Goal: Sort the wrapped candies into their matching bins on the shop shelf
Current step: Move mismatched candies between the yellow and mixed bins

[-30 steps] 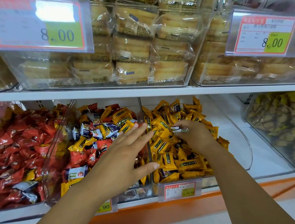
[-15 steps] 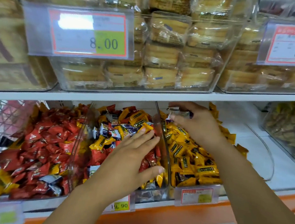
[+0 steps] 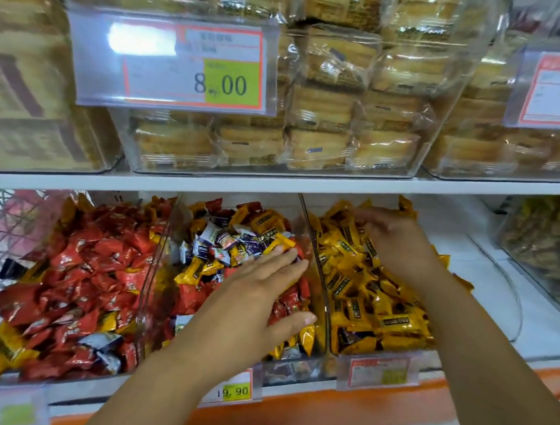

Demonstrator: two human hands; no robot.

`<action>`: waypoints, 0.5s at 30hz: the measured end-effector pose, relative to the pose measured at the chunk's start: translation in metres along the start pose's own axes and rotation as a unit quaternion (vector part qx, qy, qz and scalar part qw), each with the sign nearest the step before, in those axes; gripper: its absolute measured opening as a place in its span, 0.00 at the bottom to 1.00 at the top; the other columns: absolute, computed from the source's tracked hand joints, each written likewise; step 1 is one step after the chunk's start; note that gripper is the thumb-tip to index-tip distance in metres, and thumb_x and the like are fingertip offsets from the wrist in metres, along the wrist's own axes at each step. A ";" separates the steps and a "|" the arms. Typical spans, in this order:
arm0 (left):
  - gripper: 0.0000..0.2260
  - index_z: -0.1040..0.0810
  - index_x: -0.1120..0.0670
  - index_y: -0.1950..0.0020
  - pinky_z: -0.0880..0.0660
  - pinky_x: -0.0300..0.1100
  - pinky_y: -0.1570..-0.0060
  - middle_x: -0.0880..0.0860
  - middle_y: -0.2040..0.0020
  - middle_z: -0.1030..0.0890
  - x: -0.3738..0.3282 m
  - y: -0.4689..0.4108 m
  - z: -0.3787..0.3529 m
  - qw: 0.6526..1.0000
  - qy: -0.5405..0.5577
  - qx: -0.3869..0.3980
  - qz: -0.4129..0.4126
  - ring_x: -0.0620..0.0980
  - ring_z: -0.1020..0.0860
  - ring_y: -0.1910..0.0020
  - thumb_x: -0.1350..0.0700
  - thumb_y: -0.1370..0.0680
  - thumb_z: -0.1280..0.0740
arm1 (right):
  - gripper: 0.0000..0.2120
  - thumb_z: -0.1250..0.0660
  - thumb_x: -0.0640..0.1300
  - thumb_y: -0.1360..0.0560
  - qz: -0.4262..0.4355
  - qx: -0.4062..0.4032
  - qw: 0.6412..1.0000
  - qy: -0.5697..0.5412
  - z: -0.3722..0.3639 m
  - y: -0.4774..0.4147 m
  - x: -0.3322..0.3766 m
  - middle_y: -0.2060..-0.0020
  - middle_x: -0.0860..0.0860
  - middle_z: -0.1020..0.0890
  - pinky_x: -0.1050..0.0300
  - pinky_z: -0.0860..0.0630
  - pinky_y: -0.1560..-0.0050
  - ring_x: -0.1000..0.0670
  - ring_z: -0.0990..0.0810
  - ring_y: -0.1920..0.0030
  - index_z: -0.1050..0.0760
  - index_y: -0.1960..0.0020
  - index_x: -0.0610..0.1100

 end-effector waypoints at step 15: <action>0.35 0.57 0.33 0.25 0.59 0.38 0.28 0.28 0.28 0.65 -0.015 -0.026 -0.025 1.000 0.004 0.000 0.003 0.30 0.66 0.29 0.24 0.30 0.56 | 0.22 0.39 0.45 0.22 -0.049 0.109 0.937 0.329 -0.002 -0.015 -0.096 0.33 0.46 0.32 0.51 0.34 0.38 0.42 0.36 0.32 0.34 0.28 0.54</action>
Point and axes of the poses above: each hand's wrist, its own y-axis away from the middle knuckle, its own z-axis out of the back of the hand, x = y × z, the point moved 10 cm from there along -y, towards the middle knuckle
